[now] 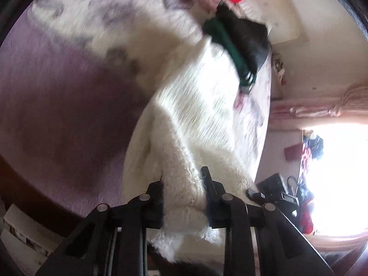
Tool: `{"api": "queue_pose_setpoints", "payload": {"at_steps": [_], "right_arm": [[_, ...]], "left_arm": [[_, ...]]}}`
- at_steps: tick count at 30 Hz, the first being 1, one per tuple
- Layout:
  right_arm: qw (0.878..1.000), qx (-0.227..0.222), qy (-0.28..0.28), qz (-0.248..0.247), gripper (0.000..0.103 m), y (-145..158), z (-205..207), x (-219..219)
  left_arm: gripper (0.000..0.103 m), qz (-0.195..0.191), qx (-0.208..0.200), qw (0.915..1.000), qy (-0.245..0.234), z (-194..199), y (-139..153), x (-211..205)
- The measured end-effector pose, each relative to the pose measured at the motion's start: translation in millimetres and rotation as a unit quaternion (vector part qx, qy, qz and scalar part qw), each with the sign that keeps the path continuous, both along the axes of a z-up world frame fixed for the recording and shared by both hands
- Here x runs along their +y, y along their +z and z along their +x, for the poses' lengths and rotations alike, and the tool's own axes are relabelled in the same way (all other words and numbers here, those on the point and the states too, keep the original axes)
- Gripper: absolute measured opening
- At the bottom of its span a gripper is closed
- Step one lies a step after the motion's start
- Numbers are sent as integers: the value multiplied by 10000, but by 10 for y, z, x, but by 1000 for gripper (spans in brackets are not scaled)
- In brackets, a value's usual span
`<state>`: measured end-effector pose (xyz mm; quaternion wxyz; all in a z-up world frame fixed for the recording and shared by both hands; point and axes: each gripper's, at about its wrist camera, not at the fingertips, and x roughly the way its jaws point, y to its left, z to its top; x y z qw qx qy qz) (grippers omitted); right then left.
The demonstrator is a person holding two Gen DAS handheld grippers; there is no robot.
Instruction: Fold large clothes
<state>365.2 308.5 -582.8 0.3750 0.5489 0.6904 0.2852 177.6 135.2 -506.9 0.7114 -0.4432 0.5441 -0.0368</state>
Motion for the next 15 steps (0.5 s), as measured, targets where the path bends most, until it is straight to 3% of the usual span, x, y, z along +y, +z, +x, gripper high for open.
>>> {"api": "queue_pose_setpoints", "payload": {"at_steps": [4, 7, 10, 11, 15], "right_arm": [[9968, 170, -740, 249, 18, -31, 323, 41], [9931, 252, -1097, 332, 18, -99, 702, -158], [9883, 498, -1397, 343, 18, -350, 1188, -414], [9872, 599, -1441, 322, 18, -290, 1257, -452], [9778, 1288, -1633, 265, 18, -617, 1718, -465]], "left_arm": [[22, 98, -295, 9995, 64, 617, 256, 149], [22, 227, -379, 9990, -103, 1011, 289, 258], [24, 525, -125, 9975, -466, 1592, 202, 145], [27, 545, -7, 9969, -568, 1695, 147, 141], [33, 187, 373, 9975, -564, 2225, -139, 304]]}}
